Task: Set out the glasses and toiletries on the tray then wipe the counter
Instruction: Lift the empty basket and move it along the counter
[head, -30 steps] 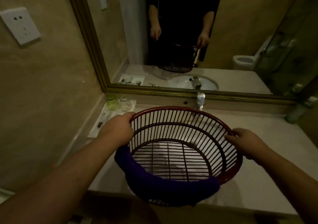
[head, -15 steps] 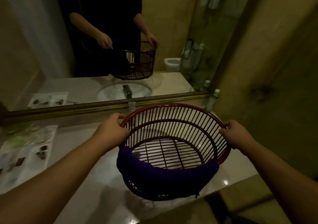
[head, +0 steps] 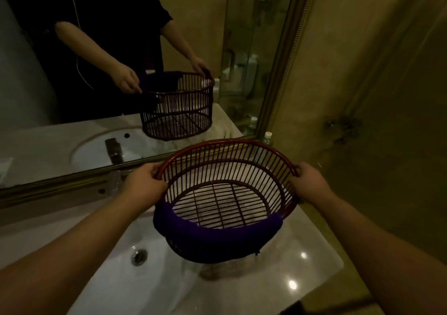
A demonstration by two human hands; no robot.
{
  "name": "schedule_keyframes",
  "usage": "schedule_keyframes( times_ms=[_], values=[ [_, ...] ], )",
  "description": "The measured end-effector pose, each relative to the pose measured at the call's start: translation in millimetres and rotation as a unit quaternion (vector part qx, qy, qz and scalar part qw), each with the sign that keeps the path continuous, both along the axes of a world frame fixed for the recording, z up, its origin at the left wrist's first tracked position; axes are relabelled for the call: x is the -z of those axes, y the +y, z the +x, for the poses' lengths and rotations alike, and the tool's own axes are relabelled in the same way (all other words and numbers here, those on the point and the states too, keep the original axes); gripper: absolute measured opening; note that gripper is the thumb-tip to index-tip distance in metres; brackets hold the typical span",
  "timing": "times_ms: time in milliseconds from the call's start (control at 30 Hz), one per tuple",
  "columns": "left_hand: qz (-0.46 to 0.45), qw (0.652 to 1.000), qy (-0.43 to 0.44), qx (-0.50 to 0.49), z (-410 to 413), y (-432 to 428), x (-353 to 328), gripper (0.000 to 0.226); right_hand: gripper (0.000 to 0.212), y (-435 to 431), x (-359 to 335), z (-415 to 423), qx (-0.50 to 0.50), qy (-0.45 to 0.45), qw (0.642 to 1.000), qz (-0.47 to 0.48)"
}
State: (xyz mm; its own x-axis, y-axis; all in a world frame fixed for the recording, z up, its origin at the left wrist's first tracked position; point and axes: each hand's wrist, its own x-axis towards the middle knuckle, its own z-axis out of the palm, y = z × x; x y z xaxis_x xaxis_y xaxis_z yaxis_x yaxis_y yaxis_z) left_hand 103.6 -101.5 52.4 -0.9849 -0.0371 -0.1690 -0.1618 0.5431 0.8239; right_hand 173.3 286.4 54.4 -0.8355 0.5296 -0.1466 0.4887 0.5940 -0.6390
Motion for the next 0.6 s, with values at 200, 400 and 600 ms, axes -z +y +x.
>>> schedule_keyframes(
  times_ms=[200,400,600],
  values=[
    [-0.021,0.999,-0.012,-0.026,-51,47,20,0.054,0.018,43,16,-64,-0.022,0.019,0.999,0.015],
    [-0.044,0.998,-0.010,-0.031,-85,73,39,0.052,0.015,76,41,-116,-0.048,-0.010,0.999,0.015],
    [-0.044,0.999,-0.012,-0.017,-111,87,47,0.044,0.029,94,56,-147,-0.040,-0.025,0.999,0.013]
  ],
)
